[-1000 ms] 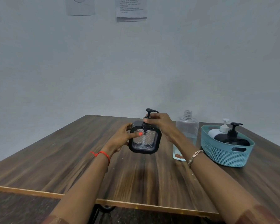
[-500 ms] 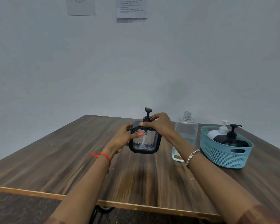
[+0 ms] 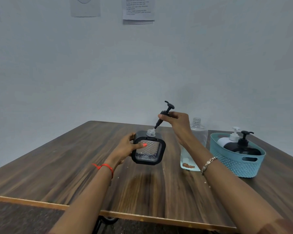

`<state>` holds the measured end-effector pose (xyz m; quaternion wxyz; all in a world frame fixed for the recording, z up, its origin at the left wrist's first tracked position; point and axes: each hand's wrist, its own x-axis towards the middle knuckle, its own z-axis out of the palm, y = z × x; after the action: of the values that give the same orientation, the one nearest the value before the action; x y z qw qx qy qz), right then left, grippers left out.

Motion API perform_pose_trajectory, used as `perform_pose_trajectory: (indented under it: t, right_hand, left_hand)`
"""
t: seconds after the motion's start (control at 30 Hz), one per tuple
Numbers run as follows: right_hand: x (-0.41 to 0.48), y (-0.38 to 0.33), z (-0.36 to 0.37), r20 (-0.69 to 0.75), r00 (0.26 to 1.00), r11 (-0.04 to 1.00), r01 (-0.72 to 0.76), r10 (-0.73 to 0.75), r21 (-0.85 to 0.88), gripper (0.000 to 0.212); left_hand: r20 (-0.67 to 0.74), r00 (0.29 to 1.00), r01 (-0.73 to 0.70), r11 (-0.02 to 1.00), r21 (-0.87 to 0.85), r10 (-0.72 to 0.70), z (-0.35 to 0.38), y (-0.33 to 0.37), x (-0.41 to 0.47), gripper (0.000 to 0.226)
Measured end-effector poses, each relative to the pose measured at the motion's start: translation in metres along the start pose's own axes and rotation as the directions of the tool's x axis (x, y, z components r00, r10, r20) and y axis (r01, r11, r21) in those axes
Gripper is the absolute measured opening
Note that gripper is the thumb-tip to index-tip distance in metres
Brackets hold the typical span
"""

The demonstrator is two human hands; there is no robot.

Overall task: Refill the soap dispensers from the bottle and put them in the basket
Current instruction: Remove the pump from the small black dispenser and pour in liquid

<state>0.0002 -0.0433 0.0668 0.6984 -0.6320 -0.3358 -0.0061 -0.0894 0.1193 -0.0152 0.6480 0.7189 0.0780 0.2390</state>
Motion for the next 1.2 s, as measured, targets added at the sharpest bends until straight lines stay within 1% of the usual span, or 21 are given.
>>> perform_pose_trajectory:
  t: [0.1, 0.17, 0.27, 0.33, 0.37, 0.43, 0.47, 0.5, 0.53, 0.57, 0.6, 0.63, 0.73, 0.83, 0.9, 0.93, 1.0, 1.07, 1.1, 1.17, 1.2]
  right_hand:
    - [-0.002, 0.0, 0.0, -0.054, 0.997, 0.998, 0.049, -0.047, 0.03, 0.012]
    - [-0.003, 0.0, -0.003, -0.122, 0.985, 0.993, 0.122, -0.122, -0.006, 0.016]
    - [-0.007, 0.003, -0.011, -0.157, 0.952, 0.964, 0.256, -0.265, -0.07, 0.02]
    - [-0.013, 0.012, -0.015, -0.096, 0.923, 0.917, 0.351, -0.373, -0.189, 0.026]
    - [-0.017, 0.019, -0.017, -0.026, 0.905, 0.876, 0.404, -0.425, -0.263, 0.028]
    - [-0.028, 0.04, -0.021, 0.205, 0.846, 0.748, 0.531, -0.492, -0.398, 0.028]
    - [-0.033, 0.053, -0.024, 0.352, 0.806, 0.674, 0.591, -0.476, -0.443, 0.028]
    - [-0.038, 0.066, -0.028, 0.495, 0.764, 0.598, 0.637, -0.412, -0.486, 0.028]
    - [-0.042, 0.078, -0.031, 0.61, 0.728, 0.518, 0.669, -0.312, -0.533, 0.031]
    - [-0.045, 0.09, -0.034, 0.684, 0.698, 0.431, 0.694, -0.211, -0.576, 0.035]
    - [-0.048, 0.1, -0.036, 0.721, 0.68, 0.354, 0.712, -0.134, -0.606, 0.038]
    - [-0.049, 0.107, -0.038, 0.735, 0.673, 0.308, 0.719, -0.081, -0.623, 0.04]
    - [-0.052, 0.117, -0.041, 0.735, 0.678, 0.275, 0.707, 0.0, -0.652, 0.045]
    - [-0.054, 0.122, -0.044, 0.723, 0.69, 0.267, 0.691, 0.037, -0.672, 0.051]
    - [-0.056, 0.122, -0.045, 0.704, 0.71, 0.262, 0.676, 0.018, -0.688, 0.053]
    - [-0.057, 0.119, -0.046, 0.684, 0.729, 0.269, 0.666, -0.037, -0.696, 0.053]
    - [-0.06, 0.108, -0.049, 0.566, 0.778, 0.339, 0.629, -0.275, -0.7, 0.049]
    - [-0.058, 0.094, -0.052, 0.284, 0.812, 0.454, 0.534, -0.51, -0.713, 0.045]
    - [-0.054, 0.087, -0.055, 0.116, 0.794, 0.507, 0.484, -0.597, -0.713, 0.043]
    - [-0.043, 0.077, -0.063, -0.157, 0.741, 0.61, 0.391, -0.653, -0.689, 0.039]
    - [-0.037, 0.074, -0.069, -0.255, 0.744, 0.68, 0.342, -0.617, -0.649, 0.045]
  left_hand:
    - [-0.019, 1.0, 0.015, 1.0, 0.016, -0.014, 0.001, -0.002, 0.001, 0.037]
    - [-0.054, 0.998, 0.033, 0.999, 0.007, -0.032, 0.0, -0.002, 0.001, 0.043]
    - [-0.152, 0.987, 0.046, 0.999, -0.022, -0.049, -0.004, -0.005, 0.003, 0.039]
    - [-0.23, 0.972, 0.045, 0.998, -0.048, -0.055, -0.006, -0.008, 0.003, 0.036]
    - [-0.257, 0.965, 0.041, 0.997, -0.061, -0.055, -0.007, -0.01, 0.004, 0.036]
    - [-0.285, 0.957, 0.039, 0.997, -0.074, -0.059, -0.008, -0.011, 0.004, 0.037]
    - [-0.293, 0.954, 0.038, 0.997, -0.073, -0.058, -0.008, -0.011, 0.004, 0.038]
    - [-0.301, 0.952, 0.038, 0.997, -0.071, -0.058, -0.007, -0.011, 0.004, 0.039]
    - [-0.309, 0.949, 0.039, 0.997, -0.07, -0.058, -0.007, -0.01, 0.004, 0.04]
    - [-0.315, 0.947, 0.04, 0.997, -0.073, -0.061, -0.005, -0.01, 0.005, 0.041]
    - [-0.32, 0.945, 0.04, 0.996, -0.075, -0.062, -0.004, -0.009, 0.006, 0.041]
    - [-0.325, 0.944, 0.036, 0.997, -0.073, -0.058, -0.003, -0.009, 0.007, 0.041]
    - [-0.335, 0.942, 0.027, 0.999, -0.026, -0.034, 0.0, -0.008, 0.01, 0.043]
    - [-0.361, 0.932, 0.037, 0.999, 0.02, -0.028, 0.003, -0.01, 0.015, 0.048]
    - [-0.373, 0.927, 0.045, 0.999, 0.026, -0.032, 0.006, -0.012, 0.018, 0.052]
    - [-0.377, 0.926, 0.05, 0.998, 0.029, -0.036, 0.007, -0.013, 0.019, 0.054]
    - [-0.374, 0.927, 0.054, 0.998, 0.043, -0.034, 0.01, -0.015, 0.021, 0.053]
    - [-0.367, 0.93, 0.035, 0.998, 0.061, -0.01, 0.013, -0.016, 0.023, 0.042]
    - [-0.367, 0.93, 0.021, 0.997, 0.071, 0.007, 0.014, -0.016, 0.024, 0.038]
    - [-0.37, 0.929, 0.002, 0.997, 0.079, 0.027, 0.017, -0.015, 0.025, 0.037]
    - [-0.37, 0.928, -0.001, 0.997, 0.078, 0.03, 0.018, -0.014, 0.025, 0.041]
